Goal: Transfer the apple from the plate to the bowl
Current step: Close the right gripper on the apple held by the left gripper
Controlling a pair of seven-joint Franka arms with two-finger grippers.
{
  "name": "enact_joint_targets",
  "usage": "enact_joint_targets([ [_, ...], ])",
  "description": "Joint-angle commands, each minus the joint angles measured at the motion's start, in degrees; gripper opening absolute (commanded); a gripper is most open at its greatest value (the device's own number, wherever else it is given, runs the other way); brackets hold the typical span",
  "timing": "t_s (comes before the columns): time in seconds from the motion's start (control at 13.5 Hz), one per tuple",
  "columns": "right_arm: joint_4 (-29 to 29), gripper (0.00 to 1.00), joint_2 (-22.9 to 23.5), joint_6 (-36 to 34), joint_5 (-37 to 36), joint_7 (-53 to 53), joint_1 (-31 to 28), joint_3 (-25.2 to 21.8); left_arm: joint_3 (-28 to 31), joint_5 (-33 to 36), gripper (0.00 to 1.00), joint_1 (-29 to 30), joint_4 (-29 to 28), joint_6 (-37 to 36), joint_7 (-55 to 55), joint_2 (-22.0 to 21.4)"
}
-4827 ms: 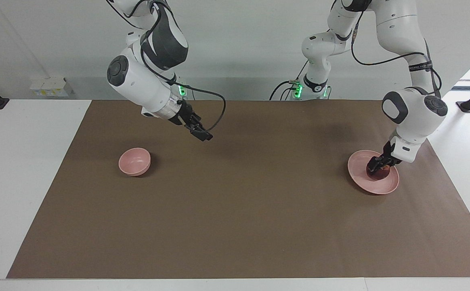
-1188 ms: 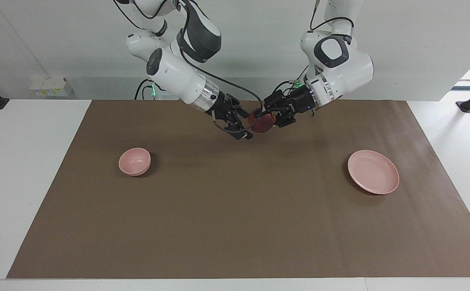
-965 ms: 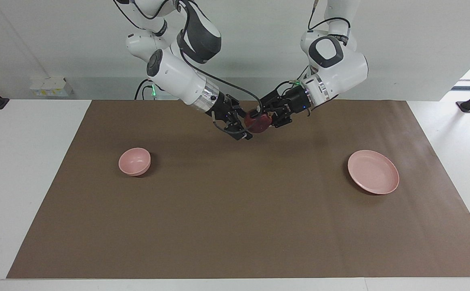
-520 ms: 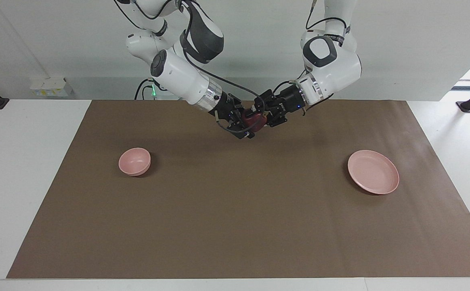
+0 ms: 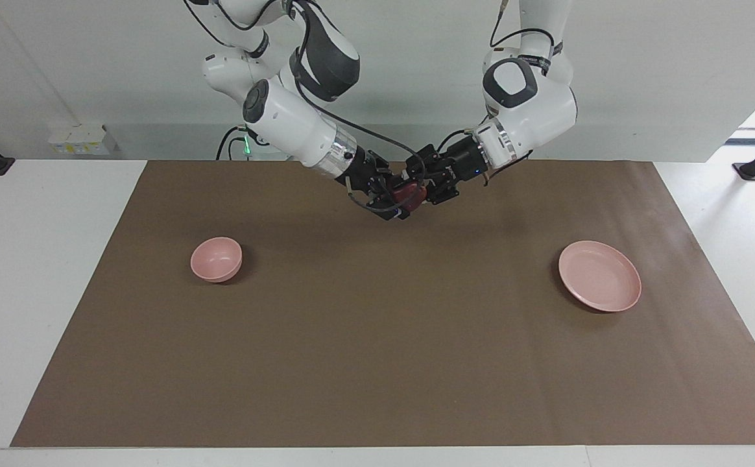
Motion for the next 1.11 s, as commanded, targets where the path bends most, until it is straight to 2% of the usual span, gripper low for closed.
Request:
enact_joint_targets([
  [0.0,-0.8,0.00,-0.6,1.7,-1.0,-1.8,0.2,-0.1,0.6,-1.4,0.00,-1.6,-0.2,0.3,0.6,-0.5],
  [0.3,-0.8,0.00,-0.6,1.7,-1.0,-1.5,0.1,-0.1,0.6,-1.4,0.00,-1.6,-0.2,0.2,0.5,-0.5],
  [0.37,-0.8,0.00,-0.6,1.7,-1.0,-1.5,0.1,-0.1,0.6,-1.4,0.14,-1.7,-0.3,0.2,0.0,-0.6],
  [0.45,-0.8,0.00,-0.6,1.7,-1.0,-1.4,0.1,-0.1,0.6,-1.2,0.76,-2.2,-0.2,0.2,-0.3,-0.6],
  [0.52,-0.8,0.00,-0.6,1.6,-1.0,-1.4,0.1,-0.1,0.6,-1.0,1.00,-2.6,-0.1,0.3,-0.4,-0.6],
  [1.04,-1.0,0.00,-0.7,0.7,-1.0,-1.8,-0.8,-0.3,0.6,-1.0,1.00,-2.7,-0.2,0.2,-0.5,-0.9],
])
